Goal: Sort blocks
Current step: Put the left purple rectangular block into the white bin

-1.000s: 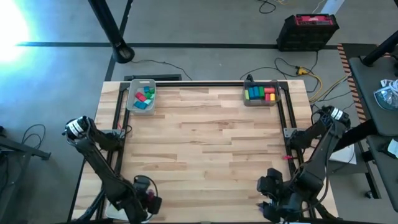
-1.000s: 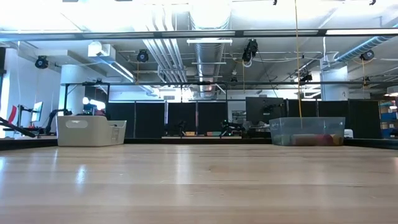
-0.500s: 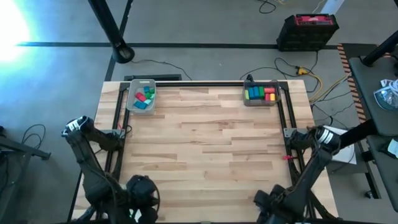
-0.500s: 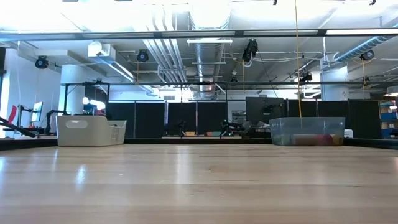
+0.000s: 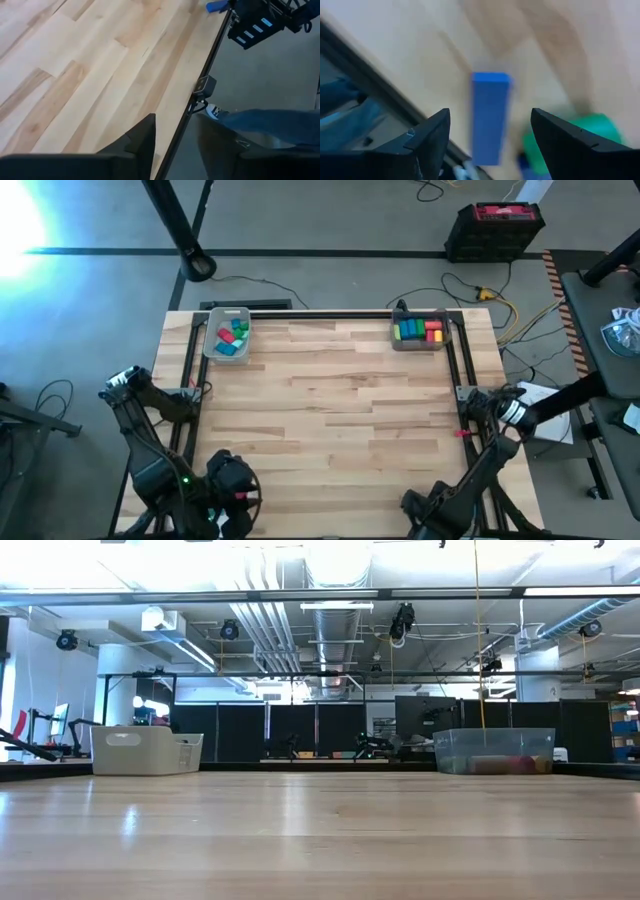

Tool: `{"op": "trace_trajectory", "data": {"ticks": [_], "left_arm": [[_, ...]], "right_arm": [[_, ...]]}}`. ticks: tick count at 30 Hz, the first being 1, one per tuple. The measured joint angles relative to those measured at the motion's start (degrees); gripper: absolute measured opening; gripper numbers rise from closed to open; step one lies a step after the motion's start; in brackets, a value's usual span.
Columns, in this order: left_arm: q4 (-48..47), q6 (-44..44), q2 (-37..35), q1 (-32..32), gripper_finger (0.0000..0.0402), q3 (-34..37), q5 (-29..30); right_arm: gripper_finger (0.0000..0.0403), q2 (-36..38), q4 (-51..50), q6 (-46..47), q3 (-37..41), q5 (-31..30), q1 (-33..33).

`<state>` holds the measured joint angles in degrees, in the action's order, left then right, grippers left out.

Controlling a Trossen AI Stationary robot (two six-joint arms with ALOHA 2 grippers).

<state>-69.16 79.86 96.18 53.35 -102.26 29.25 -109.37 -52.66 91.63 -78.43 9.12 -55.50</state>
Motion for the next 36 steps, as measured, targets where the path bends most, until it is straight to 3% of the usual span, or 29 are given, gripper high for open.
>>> {"op": "trace_trajectory", "data": {"ticks": [6,14,19,22,25,30,33,36], "left_arm": [[0.08,0.21,0.0,0.57,0.0139,0.0,-0.3],[4.23,-2.73,0.07,2.13,0.0139,0.0,3.58],[9.63,-8.18,0.07,3.79,0.0139,0.0,10.19],[9.2,-7.88,-0.12,5.49,0.0139,0.83,19.94],[5.47,-1.38,-0.71,6.63,0.014,3.41,23.94],[5.16,9.8,-1.96,7.08,0.014,10.87,22.81],[13.58,11.0,-2.8,6.59,0.0149,16.74,20.74],[29.6,6.57,-3.38,5.18,0.017,22.94,20.25]], "right_arm": [[0.026,-2.19,2.0,-0.35,-0.02,0.22,0.77],[0.0173,-3.82,2.4,-1.2,-0.23,1.17,2.21],[0.0108,-4.54,2.44,-2.4,-0.24,0.9,2.77],[0.0095,-3.64,2.53,-1.94,-0.2,0.46,3.57],[0.0095,-1.99,2.0,-2.54,-1.0,-4.49,4.72],[0.0096,3.73,2.41,-6.64,-4.17,-16.57,8.53],[0.0096,6.02,3.27,-12.07,-6.06,-20.02,11.23],[0.0096,8.21,7.68,-19.53,-7.89,-23.23,14.56]]}}
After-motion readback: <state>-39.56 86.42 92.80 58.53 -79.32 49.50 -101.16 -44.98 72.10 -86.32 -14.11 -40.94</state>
